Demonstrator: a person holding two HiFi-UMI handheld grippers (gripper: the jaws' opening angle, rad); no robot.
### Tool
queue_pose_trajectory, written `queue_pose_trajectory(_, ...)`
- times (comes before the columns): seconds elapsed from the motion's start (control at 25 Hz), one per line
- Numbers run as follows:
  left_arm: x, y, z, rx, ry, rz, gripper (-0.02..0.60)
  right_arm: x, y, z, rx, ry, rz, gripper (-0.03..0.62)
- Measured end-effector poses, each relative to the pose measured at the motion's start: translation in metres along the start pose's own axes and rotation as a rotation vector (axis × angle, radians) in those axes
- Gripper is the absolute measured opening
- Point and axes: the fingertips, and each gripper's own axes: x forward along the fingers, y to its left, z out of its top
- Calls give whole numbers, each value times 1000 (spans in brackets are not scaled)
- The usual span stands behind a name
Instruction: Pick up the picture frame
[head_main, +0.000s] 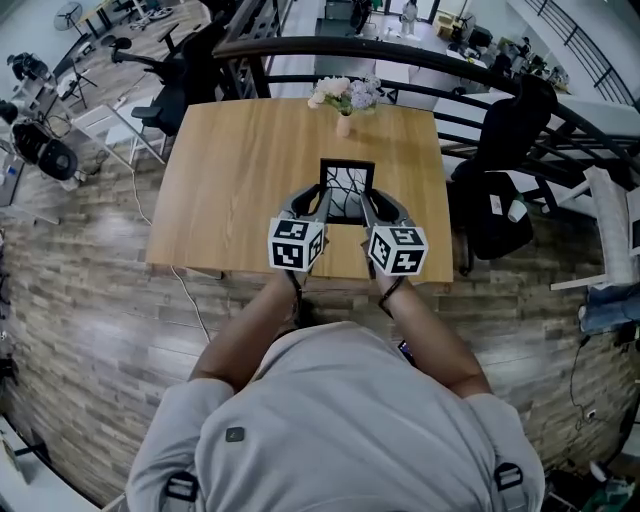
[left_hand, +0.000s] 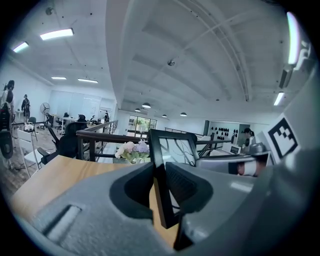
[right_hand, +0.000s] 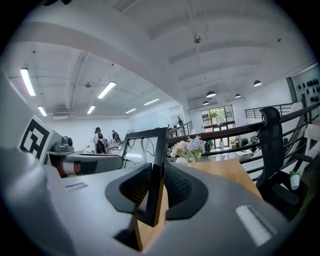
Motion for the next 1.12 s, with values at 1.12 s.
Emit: queue_pose_trajectory(1.12, -109, -195, -74, 10, -6, 81, 81, -218, -18, -70, 11, -14, 108, 87)
